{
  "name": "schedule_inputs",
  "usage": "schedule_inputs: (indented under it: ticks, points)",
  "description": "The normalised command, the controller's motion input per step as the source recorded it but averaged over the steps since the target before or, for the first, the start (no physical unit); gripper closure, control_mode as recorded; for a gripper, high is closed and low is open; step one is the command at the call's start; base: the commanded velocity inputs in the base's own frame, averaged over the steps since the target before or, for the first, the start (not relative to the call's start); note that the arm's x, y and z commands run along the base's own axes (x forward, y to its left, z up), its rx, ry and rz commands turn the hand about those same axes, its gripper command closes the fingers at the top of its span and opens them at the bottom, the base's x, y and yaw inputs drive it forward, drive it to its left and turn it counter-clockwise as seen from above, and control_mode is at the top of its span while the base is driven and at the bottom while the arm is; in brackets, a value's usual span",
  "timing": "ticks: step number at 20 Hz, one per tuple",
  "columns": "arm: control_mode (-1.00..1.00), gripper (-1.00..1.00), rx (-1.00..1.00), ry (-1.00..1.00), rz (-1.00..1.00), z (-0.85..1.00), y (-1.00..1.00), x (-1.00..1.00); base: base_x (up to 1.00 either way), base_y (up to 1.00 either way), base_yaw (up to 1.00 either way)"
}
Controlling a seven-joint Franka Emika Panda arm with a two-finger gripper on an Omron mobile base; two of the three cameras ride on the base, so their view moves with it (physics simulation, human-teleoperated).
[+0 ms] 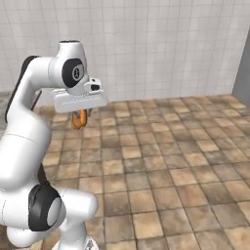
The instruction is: Move the hot dog bun to the plate on the dining table and place the condiment next to that plate. Then navigate to the fridge and take the sausage and place it on the plate as well.
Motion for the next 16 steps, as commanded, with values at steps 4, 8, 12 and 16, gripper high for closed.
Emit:
schedule_inputs:
  ticks: [4,8,12,16]
  points:
    - [1.0,1.0,0.0,0.0,0.0,0.0,0.0,0.0,1.0,-0.05,-0.03]
    - [1.0,1.0,0.0,0.0,0.0,0.0,0.0,0.0,1.0,-0.13,-0.02]
    - [1.0,1.0,0.0,0.0,0.0,0.0,0.0,0.0,1.0,-0.05,0.0]
    - [1.0,1.0,0.0,0.0,0.0,0.0,0.0,0.0,1.0,-0.01,0.0]
